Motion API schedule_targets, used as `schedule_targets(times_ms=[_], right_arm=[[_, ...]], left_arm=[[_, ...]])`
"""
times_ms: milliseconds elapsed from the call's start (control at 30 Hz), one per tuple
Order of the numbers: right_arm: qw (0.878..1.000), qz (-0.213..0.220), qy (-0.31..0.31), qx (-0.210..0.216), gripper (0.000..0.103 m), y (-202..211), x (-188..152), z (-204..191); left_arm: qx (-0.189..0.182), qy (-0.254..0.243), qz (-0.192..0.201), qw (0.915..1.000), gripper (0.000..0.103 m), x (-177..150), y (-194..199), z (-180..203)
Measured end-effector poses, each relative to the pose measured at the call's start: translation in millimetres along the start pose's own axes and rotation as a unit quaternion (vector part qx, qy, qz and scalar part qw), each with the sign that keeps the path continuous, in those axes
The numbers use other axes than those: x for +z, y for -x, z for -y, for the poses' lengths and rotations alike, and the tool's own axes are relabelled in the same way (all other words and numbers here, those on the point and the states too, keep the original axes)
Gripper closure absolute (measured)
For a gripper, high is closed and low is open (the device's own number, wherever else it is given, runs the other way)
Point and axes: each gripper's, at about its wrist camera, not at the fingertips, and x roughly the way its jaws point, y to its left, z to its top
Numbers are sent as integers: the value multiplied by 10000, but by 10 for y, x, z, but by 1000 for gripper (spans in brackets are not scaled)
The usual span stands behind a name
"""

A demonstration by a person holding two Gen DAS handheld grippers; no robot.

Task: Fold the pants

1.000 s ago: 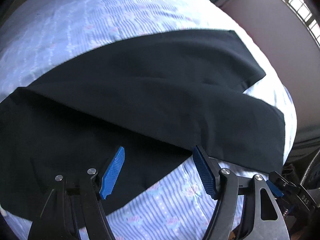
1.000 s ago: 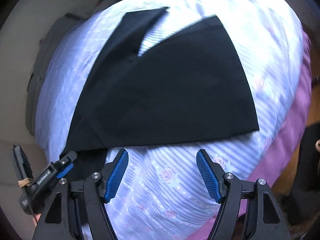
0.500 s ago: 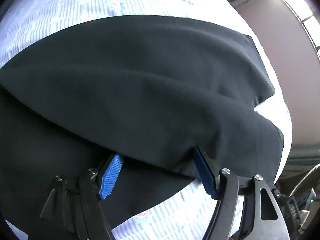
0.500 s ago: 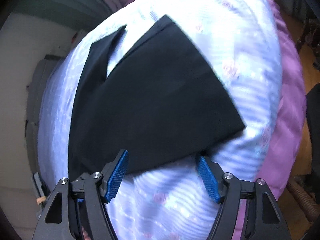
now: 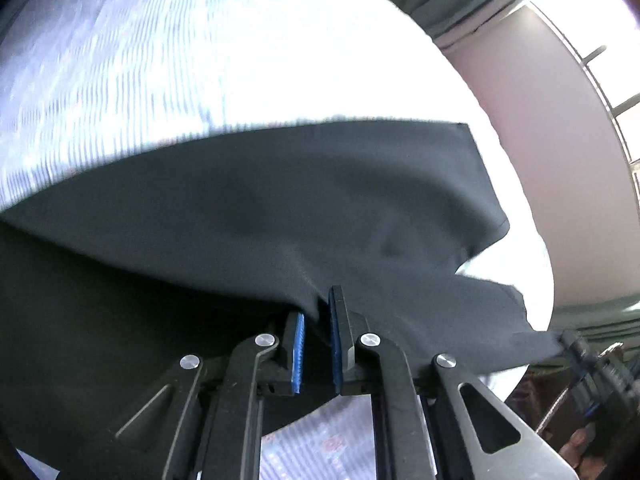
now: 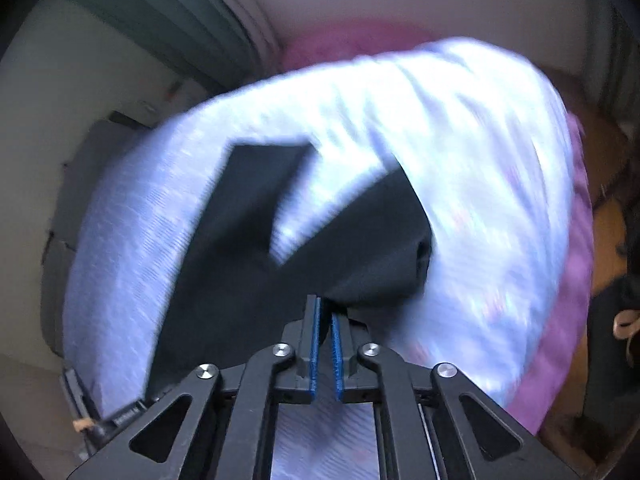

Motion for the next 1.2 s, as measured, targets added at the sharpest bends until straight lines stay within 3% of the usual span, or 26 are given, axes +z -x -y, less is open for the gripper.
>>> schedule_targets(times_ms=[267, 433, 500, 600, 667, 733, 800, 833, 900, 1067, 1200], right_arm=[[9953, 534, 598, 545, 98, -289, 1025, -810], [9890, 682, 1247, 412, 101, -839, 1363, -1272], [9859, 546, 1532, 405, 101, -1106, 1435, -1403], [9853, 239, 1672, 258, 100, -1434, 1483, -1415], [9866, 107, 1628, -61, 97, -1491, 1465, -1335], [9880, 41, 1534, -153, 92, -1449, 1406, -1167], [9884, 54, 1489, -306, 67, -1369, 1325, -1013], [9881, 49, 1496, -358, 64, -1315, 1269, -944], [9870, 14, 1554, -400, 64, -1258, 1198, -840], [9875, -134, 1543, -284, 62, -968, 994, -739], [9837, -244, 1782, -16, 42, -668, 815, -795]], left_arm=[[218, -13, 254, 9994, 91, 653, 74, 95], [349, 206, -40, 9992, 93, 931, -351, -106], [441, 317, -209, 9983, 93, 999, -557, -168], [720, 301, -406, 9961, 93, 1092, -775, -174], [837, 235, -432, 9953, 93, 1123, -805, -127], [890, 191, -485, 9947, 86, 1182, -817, -64], [728, 149, -379, 9965, 74, 1290, -750, 38], [592, 119, -250, 9979, 64, 1346, -693, 84], [342, 28, 38, 9994, 55, 1472, -549, 236], [120, -589, 330, 9976, 49, 1505, -188, 618], [27, -828, 486, 9954, 41, 1213, 140, 808]])
